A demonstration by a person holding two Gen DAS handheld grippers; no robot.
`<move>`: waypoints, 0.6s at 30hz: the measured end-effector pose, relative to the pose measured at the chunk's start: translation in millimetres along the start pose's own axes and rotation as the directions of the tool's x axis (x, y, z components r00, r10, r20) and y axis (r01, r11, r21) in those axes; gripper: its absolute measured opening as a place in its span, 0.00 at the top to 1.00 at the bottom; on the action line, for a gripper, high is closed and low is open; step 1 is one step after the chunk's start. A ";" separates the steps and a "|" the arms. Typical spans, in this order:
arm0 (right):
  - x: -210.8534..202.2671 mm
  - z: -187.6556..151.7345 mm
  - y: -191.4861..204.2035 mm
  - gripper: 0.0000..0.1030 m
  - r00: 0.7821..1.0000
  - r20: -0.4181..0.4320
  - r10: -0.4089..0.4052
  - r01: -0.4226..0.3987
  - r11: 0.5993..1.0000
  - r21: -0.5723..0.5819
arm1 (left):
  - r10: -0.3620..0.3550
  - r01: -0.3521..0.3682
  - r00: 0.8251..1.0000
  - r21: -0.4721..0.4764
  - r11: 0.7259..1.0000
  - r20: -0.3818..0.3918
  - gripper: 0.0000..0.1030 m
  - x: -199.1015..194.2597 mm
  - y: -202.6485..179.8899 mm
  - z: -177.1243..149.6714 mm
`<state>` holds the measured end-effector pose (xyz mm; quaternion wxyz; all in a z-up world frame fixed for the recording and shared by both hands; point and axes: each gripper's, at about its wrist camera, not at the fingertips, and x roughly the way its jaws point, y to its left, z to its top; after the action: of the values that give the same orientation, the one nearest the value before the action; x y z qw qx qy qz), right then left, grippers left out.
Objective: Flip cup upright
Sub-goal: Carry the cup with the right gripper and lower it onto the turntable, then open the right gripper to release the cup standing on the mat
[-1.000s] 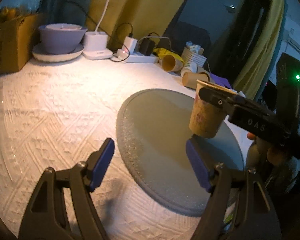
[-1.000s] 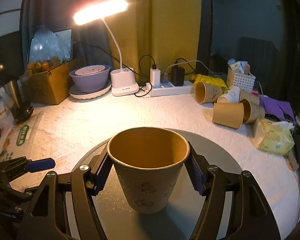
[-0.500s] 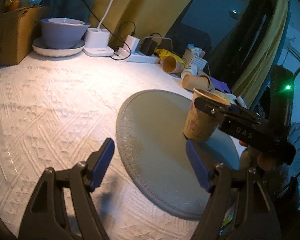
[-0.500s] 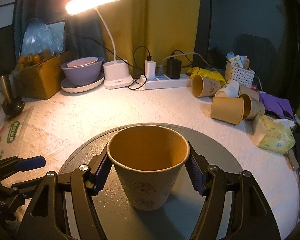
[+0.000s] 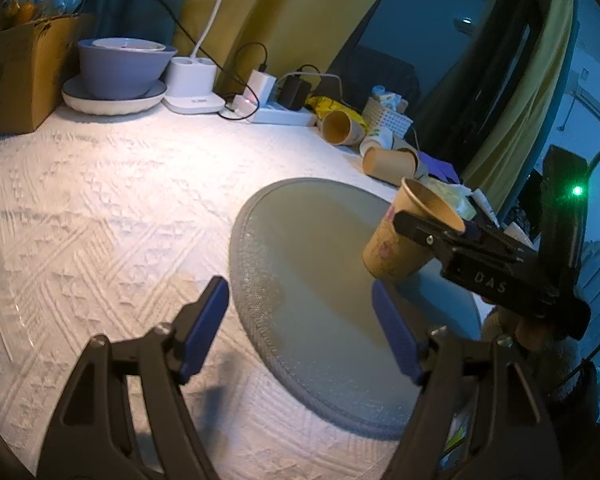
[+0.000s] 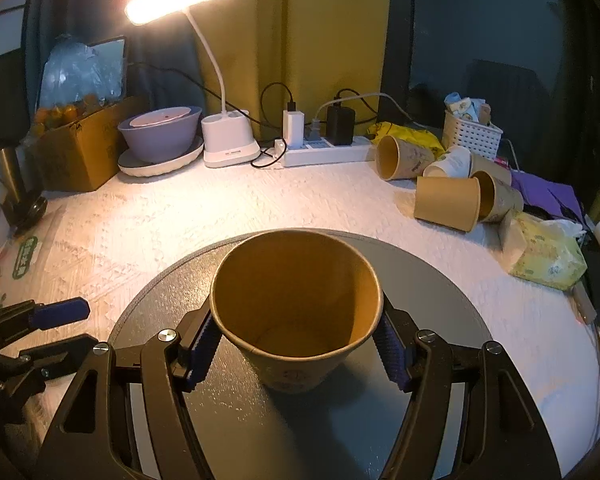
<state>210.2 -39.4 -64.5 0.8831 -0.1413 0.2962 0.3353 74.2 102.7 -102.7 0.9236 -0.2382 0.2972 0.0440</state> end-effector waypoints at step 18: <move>-14.0 -13.7 -10.2 0.29 1.000 -0.026 0.003 -0.002 0.999 0.042 | 0.071 -0.070 0.997 0.056 0.996 -0.028 0.27 8.8 -9.4 -2.4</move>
<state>202.8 -60.1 -66.1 0.8814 -0.1266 0.3151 0.3283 82.2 92.8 -105.5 0.9230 -0.2029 0.3205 0.0648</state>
